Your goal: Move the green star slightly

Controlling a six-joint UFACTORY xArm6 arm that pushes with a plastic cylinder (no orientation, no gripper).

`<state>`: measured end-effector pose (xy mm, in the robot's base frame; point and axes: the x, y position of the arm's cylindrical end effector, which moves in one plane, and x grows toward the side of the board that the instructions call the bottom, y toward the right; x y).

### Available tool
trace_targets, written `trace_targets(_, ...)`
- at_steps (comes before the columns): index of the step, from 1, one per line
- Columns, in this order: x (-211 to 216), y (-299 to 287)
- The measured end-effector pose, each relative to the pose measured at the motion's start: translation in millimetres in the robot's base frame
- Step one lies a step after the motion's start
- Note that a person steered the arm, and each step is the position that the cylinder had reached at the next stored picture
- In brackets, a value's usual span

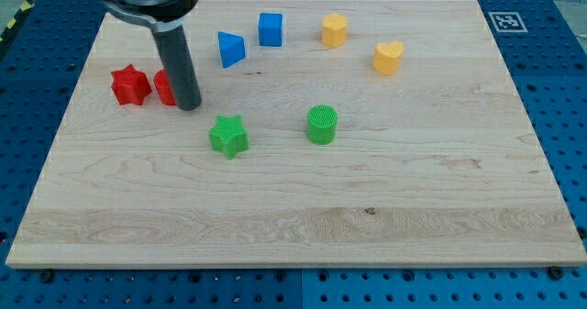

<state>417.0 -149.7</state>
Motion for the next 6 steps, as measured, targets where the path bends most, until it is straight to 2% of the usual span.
trace_targets(1, 2.1, -1.5)
trace_targets(2, 47.9, 15.8)
trace_targets(3, 74.5, 17.5)
trace_targets(5, 72.6, 21.0)
trace_targets(6, 22.6, 43.8)
